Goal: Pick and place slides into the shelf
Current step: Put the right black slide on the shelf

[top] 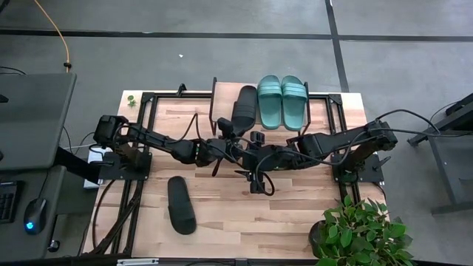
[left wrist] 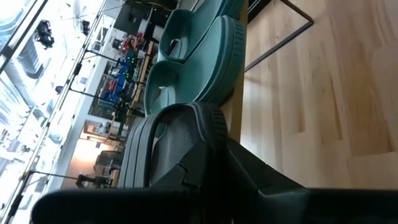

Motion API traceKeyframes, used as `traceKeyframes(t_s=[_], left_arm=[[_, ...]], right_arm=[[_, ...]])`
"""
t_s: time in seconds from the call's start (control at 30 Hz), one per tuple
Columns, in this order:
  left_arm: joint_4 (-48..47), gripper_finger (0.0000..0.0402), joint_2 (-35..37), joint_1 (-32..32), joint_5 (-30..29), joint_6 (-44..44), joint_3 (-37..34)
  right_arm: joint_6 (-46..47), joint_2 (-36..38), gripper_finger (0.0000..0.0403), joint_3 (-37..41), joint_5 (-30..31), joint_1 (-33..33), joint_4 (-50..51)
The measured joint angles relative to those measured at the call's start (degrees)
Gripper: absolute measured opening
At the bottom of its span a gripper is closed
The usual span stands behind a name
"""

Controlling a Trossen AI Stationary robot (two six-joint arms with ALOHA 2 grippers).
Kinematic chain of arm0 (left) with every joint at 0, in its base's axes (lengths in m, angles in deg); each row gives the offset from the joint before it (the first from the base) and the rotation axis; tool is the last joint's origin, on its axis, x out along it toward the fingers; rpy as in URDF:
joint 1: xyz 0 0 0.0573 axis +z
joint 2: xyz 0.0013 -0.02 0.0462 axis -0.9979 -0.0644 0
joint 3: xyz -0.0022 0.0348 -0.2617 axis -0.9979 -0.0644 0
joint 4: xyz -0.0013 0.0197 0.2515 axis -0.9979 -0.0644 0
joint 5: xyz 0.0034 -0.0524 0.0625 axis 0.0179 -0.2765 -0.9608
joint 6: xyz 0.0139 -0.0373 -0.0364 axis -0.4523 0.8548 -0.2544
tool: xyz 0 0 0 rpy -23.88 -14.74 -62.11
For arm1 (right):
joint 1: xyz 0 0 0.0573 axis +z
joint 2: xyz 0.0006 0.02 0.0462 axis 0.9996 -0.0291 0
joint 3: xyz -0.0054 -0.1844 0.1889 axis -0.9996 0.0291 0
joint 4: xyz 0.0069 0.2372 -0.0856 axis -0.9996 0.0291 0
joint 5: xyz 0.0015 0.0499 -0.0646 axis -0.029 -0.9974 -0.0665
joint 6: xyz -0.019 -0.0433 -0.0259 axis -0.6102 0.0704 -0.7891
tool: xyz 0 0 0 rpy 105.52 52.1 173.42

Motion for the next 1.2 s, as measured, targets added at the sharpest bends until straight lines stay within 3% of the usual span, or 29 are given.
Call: traceKeyframes(t_s=[0.3,0.53,0.83,1.0,1.2], left_arm=[[0.05,0.0033,0.02,0.07,3.97,1.4,0.0],[0.45,0.0089,0.04,-0.02,8.74,2.59,0.0],[0.39,0.0163,0.04,0.79,8.0,2.62,0.0],[0.0,0.0189,0.04,3.32,7.67,4.35,0.0],[-0.02,0.0204,0.04,5.03,11.27,6.63,0.0]], right_arm=[[0.01,0.0,0.021,0.0,0.02,0.0,-0.02],[0.01,0.0,0.021,0.0,0.0,0.0,-0.07],[1.52,0.0,0.021,0.0,-0.11,0.02,-0.04],[2.43,0.0,0.021,0.0,-0.92,0.02,-0.04],[2.57,0.0,0.021,0.0,-0.9,0.02,-0.09]])
